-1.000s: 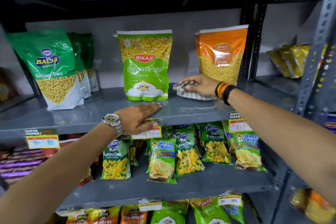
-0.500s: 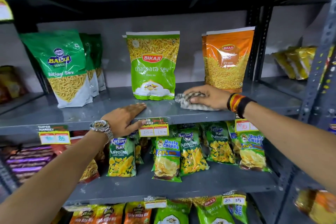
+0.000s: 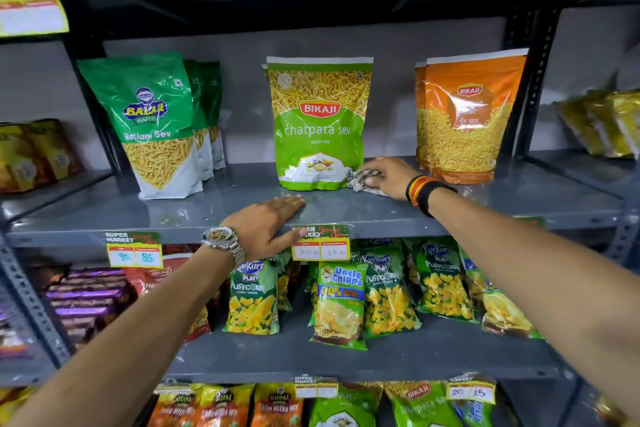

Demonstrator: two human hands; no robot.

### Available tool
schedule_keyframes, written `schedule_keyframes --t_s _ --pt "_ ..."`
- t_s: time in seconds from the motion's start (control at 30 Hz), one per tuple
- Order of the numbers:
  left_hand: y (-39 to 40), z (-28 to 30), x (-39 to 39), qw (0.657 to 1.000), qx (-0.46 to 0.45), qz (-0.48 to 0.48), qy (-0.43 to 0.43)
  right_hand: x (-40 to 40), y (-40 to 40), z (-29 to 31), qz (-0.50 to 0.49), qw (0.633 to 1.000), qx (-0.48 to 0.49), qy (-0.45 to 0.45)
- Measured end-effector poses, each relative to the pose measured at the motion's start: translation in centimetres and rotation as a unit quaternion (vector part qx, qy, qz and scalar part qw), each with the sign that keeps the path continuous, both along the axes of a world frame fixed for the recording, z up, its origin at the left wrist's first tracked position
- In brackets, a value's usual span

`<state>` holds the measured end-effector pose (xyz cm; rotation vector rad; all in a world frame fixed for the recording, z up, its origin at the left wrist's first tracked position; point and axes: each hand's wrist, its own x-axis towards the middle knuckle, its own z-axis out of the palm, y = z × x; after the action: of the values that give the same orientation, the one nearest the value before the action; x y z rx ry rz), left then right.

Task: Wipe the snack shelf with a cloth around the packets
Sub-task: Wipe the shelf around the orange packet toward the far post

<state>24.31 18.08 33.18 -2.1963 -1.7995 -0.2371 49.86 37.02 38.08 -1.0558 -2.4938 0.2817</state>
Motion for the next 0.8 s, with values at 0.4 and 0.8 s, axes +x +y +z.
schedule_keyframes --t_s 0.4,0.8 --pt "0.0 0.0 -0.2 1.0 -0.009 -0.006 0.004 -2.2 -2.2 0.4 0.064 0.996 -0.058 -0.031" --pt "-0.5 0.3 0.6 1.0 -0.017 0.006 0.005 1.0 -2.2 -0.2 0.036 0.996 -0.085 -0.017"
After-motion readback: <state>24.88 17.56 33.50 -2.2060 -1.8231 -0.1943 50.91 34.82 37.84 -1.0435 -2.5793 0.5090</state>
